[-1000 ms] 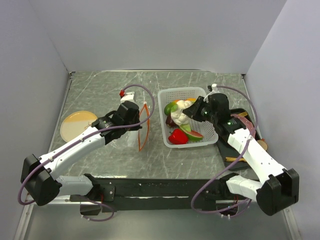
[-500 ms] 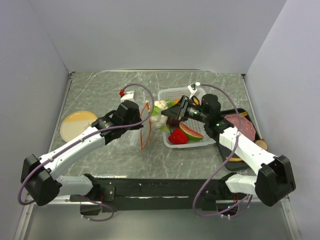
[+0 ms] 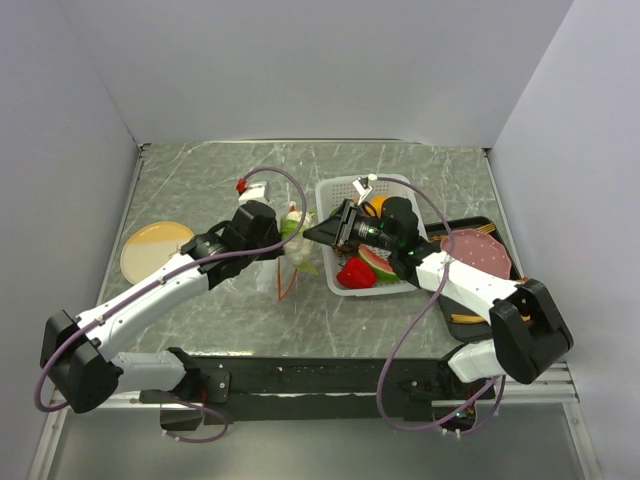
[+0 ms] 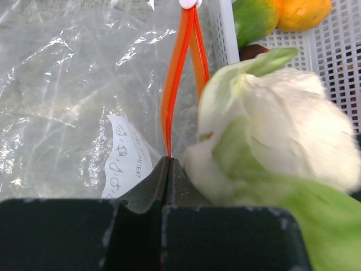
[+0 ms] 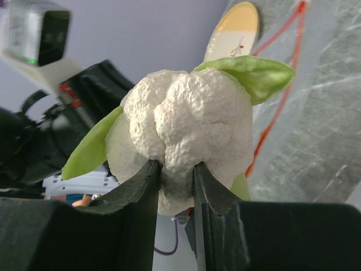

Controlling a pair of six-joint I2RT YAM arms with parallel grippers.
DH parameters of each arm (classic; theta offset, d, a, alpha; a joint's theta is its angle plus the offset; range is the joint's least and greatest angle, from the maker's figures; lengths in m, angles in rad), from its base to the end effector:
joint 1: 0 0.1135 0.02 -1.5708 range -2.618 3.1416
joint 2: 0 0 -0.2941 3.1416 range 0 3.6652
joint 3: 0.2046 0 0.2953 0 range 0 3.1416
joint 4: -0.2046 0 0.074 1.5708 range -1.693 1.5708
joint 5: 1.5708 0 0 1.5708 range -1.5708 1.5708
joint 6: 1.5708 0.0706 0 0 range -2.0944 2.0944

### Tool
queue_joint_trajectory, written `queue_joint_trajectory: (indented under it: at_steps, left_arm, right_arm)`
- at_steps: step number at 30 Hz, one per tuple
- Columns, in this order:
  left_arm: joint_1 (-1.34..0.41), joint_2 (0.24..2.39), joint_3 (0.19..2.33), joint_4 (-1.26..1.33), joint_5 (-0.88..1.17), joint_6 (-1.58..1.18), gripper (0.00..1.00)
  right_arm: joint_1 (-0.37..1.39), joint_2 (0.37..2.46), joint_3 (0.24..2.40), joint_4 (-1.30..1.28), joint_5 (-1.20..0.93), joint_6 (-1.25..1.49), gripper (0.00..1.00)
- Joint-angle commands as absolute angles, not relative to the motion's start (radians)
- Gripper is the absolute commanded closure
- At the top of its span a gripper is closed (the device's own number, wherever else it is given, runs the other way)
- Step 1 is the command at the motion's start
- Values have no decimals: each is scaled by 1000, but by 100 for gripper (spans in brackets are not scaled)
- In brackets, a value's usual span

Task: Place the food in the zip-top bag and seal the zipper
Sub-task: Place the fake vegetable in the zipper food storage bag.

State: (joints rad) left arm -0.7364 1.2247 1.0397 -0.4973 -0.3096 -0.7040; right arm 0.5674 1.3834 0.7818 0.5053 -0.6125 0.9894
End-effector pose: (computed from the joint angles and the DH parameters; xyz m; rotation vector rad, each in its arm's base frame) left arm 0.2553 -0.2024 0.3069 -0.1304 2.2478 -0.4415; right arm 0.2891 0.2324 0.2756 -0.1336 1.9451 1.6168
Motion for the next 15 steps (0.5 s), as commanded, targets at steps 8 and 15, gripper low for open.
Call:
queue_joint_trajectory:
  at_steps: [8,15]
  left_arm:
    - [-741,1169,1092,-451,-311,-721,99]
    - [-741,1146,1088,-457,-327,-729,99]
  right_arm:
    - [581,1466,776,588,-585,1000,100]
    - [581,1477,811,437,-532,927,100]
